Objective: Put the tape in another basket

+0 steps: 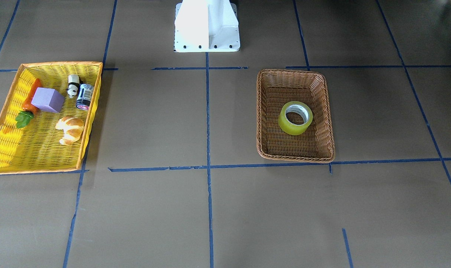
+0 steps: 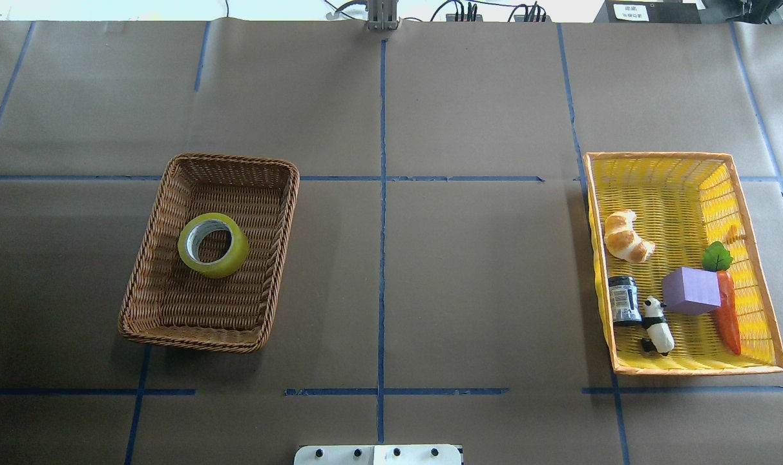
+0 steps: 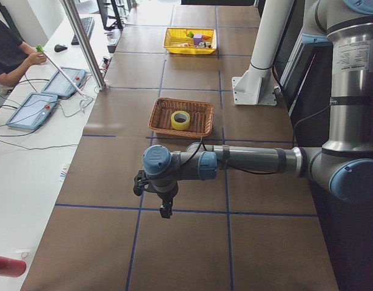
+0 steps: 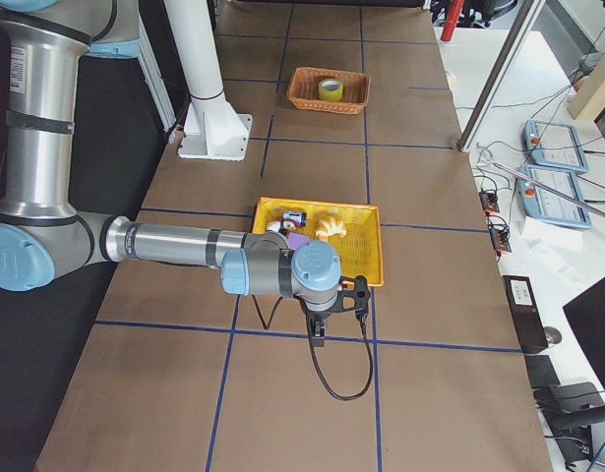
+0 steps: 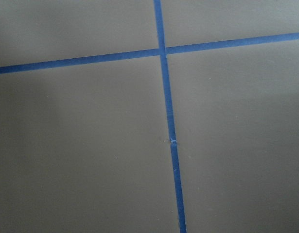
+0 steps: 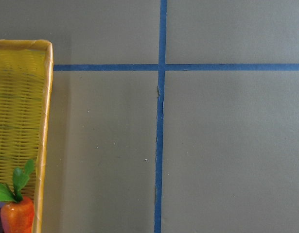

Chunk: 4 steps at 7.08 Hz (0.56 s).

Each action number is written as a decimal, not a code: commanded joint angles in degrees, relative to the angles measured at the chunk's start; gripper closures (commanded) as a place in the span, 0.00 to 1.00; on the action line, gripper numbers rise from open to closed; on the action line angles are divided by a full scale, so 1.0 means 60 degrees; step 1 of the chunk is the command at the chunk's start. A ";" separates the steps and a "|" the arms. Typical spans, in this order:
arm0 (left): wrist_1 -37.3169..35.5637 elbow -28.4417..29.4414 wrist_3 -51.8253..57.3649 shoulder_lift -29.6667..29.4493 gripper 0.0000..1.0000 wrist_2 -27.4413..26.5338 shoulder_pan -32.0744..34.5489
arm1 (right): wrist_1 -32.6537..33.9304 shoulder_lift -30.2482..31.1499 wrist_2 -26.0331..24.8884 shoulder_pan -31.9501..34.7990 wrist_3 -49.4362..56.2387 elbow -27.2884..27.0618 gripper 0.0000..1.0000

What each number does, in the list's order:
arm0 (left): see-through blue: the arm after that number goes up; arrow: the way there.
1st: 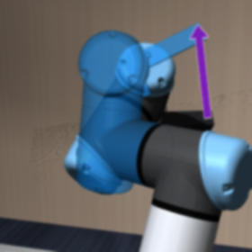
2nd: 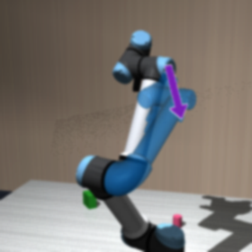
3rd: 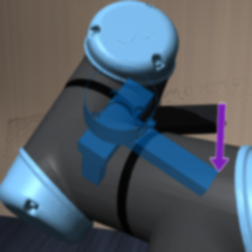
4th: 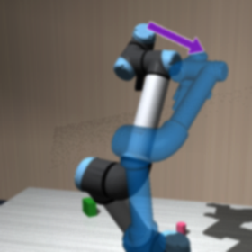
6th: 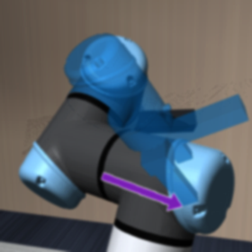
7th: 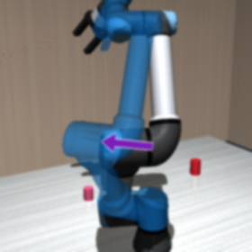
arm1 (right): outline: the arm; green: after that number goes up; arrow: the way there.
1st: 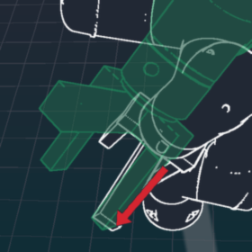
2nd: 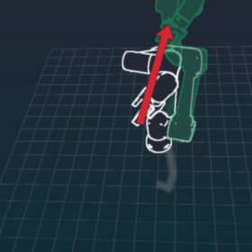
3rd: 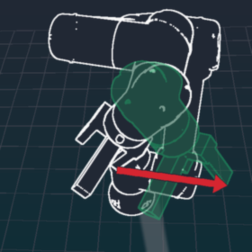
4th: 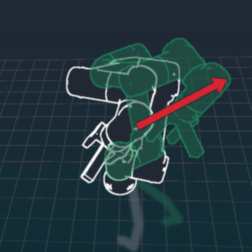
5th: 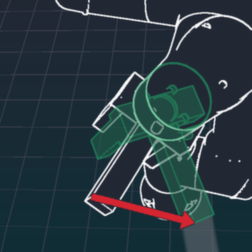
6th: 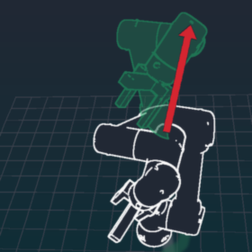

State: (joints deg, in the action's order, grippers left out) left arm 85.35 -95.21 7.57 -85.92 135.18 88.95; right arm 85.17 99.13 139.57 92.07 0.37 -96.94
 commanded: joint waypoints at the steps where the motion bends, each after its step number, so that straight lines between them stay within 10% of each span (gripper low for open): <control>1: -0.0001 0.0062 0.0013 -0.0006 0.00 -0.0016 0.0101 | 0.0000 -0.0012 0.0001 0.0050 0.0011 -0.0001 0.00; 4: 0.0014 0.0237 0.0071 -0.0006 0.00 -0.0016 0.0175 | 0.0000 -0.0027 -0.0014 0.0080 0.0011 0.0014 0.00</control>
State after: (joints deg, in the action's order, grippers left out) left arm 85.40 -94.24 7.90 -85.93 135.07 89.86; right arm 85.17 99.00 139.55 92.50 0.44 -96.87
